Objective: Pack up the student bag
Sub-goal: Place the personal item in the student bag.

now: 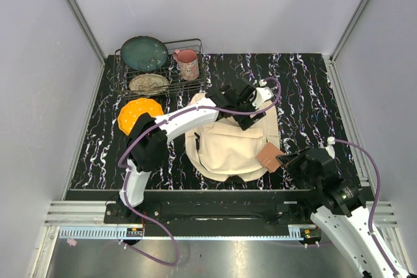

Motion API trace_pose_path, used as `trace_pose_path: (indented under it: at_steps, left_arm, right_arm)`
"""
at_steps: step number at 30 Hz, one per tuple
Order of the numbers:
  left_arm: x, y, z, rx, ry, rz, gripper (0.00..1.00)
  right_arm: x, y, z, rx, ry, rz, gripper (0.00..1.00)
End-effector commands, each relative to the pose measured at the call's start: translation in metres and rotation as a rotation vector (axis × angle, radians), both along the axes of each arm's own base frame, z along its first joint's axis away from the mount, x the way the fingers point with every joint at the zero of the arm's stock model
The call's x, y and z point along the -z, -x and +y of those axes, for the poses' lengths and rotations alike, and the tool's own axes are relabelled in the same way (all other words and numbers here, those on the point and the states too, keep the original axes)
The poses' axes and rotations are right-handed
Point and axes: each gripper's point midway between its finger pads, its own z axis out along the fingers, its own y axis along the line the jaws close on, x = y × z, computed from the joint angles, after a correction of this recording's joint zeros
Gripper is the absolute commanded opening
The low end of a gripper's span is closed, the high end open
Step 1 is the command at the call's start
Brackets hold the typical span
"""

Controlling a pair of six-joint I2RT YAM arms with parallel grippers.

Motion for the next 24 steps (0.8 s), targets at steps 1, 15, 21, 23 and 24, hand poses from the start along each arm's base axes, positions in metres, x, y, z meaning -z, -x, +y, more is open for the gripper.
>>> trace_pose_path:
  at_steps: [1,15,21,23,24]
  left_arm:
    - [-0.01,-0.006,-0.011,0.038,0.022,-0.021,0.84]
    - [0.031,0.01,0.001,0.121,-0.095,0.016,0.84]
    - [0.05,0.023,0.001,0.182,-0.139,0.037,0.85]
    - [0.054,0.022,0.003,0.178,-0.156,0.041,0.84]
    - [0.059,0.022,0.004,0.178,-0.167,0.045,0.83]
  right_arm:
    - [-0.004,-0.004,-0.003,0.028,-0.009,-0.022,0.04]
    - [-0.003,-0.003,-0.001,0.028,-0.024,-0.023,0.04]
    - [-0.003,-0.003,0.0,0.026,-0.029,-0.024,0.05]
    - [-0.002,-0.003,-0.001,0.029,-0.028,-0.023,0.05]
    - [-0.002,-0.003,-0.001,0.027,-0.028,-0.023,0.05]
